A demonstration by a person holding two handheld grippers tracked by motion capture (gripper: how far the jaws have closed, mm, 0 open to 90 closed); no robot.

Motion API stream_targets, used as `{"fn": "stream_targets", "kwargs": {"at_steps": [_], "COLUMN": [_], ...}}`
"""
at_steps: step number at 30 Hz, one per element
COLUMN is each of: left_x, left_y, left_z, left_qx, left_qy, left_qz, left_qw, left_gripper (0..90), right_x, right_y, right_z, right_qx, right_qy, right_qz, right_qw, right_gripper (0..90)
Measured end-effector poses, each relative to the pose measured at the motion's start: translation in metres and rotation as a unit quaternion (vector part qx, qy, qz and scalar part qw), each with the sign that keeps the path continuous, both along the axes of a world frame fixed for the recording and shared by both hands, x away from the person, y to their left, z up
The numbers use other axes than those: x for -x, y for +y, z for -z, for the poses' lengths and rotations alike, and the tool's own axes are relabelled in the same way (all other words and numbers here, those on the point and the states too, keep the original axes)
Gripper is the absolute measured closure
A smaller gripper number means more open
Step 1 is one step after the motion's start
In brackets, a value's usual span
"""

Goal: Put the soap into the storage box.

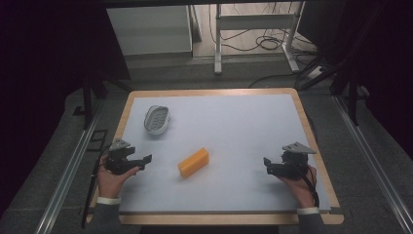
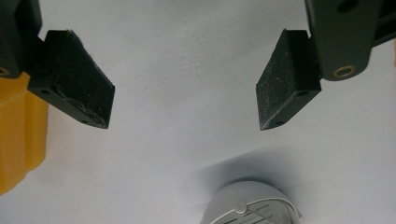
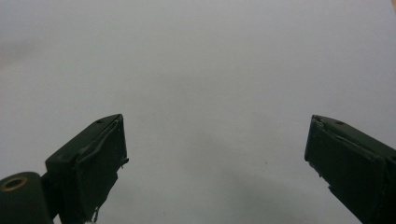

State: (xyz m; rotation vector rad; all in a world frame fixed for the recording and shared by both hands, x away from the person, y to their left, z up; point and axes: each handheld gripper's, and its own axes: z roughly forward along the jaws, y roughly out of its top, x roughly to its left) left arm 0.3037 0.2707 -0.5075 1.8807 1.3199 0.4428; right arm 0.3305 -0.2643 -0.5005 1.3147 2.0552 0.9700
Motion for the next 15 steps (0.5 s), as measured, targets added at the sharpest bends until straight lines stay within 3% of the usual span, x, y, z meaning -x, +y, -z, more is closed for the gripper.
{"fn": "stream_targets", "kwargs": {"at_steps": [2, 11, 15], "left_x": [0.0001, 0.0056, 0.0049], "left_y": [0.0002, -0.0021, -0.0036], "left_z": [0.0000, -0.0071, -0.0058], "left_qx": [0.000, 0.000, -0.001], "left_qy": [0.002, -0.009, -0.002], "left_qz": [0.001, 0.002, 0.003], "left_qw": [1.0000, 1.0000, 1.0000], "left_gripper": [20.2, 22.1, 21.8], "right_x": [-0.0001, 0.0035, 0.0045], "right_y": [-0.0009, -0.0045, -0.0047], "right_z": [0.0001, -0.0025, -0.0008], "right_qx": [-0.012, -0.024, 0.003], "right_qy": [0.003, -0.002, -0.009], "right_qz": [-0.008, -0.009, -0.014], "right_qw": [0.9999, 0.9997, 0.9999], "right_gripper": [7.8, 9.3, 9.3]}}
